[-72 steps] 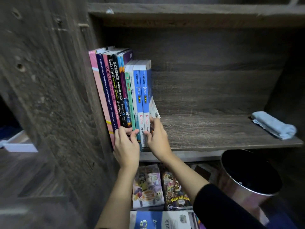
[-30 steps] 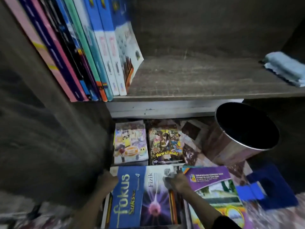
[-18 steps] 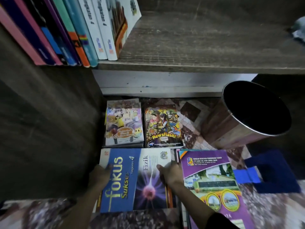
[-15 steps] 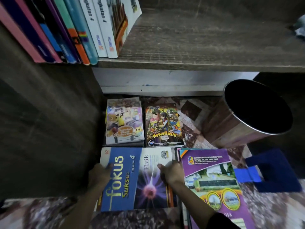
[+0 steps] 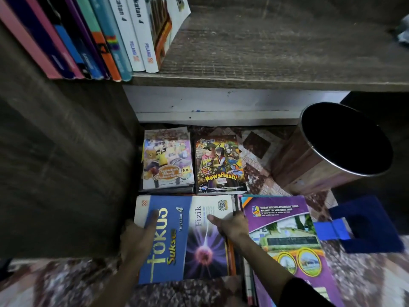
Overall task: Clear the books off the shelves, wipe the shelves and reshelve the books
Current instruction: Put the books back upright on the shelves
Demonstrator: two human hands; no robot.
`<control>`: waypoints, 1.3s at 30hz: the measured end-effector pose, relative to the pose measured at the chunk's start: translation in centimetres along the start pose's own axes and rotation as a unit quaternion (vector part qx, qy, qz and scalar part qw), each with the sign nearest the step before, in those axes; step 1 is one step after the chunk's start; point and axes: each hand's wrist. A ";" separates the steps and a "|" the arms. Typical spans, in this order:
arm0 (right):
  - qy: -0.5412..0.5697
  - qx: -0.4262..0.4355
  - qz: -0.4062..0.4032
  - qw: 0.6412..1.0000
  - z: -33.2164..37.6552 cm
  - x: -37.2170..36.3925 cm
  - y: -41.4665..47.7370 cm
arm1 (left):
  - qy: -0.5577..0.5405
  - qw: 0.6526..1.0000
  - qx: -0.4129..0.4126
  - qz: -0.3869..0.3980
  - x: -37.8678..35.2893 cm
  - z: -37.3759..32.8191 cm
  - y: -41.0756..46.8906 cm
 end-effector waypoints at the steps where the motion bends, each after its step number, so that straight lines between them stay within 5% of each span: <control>1: -0.010 0.000 0.002 1.000 0.0 0.2 0.0 | -0.018 1.000 0.018 -0.007 0.0 -0.3 -0.4; 8: 0.046 0.018 0.014 0.999 -1.2 0.1 0.6 | -0.099 0.988 0.091 -0.073 0.7 -1.3 -1.9; 15: 0.221 0.039 0.104 0.969 -4.6 -0.7 4.3 | -0.254 0.963 0.013 -0.096 1.3 -1.6 -2.1; 21: 0.363 0.082 0.172 0.912 -3.0 2.4 0.4 | -0.275 0.956 -0.073 -0.078 1.5 -2.9 -2.2; 32: 0.473 0.135 0.147 0.858 1.9 7.1 -2.3 | -0.349 0.913 -0.189 -0.087 4.6 -8.2 -3.2; 39: 0.460 0.244 0.128 0.844 5.7 14.7 -8.2 | -0.404 0.872 -0.259 -0.095 8.5 -14.0 -6.3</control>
Point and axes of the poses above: each hand's wrist, its own y-axis towards the middle knuckle, its own x-axis out of the back of the hand, z = x × y, and after that the axes turned 2 degrees about -z, right-handed
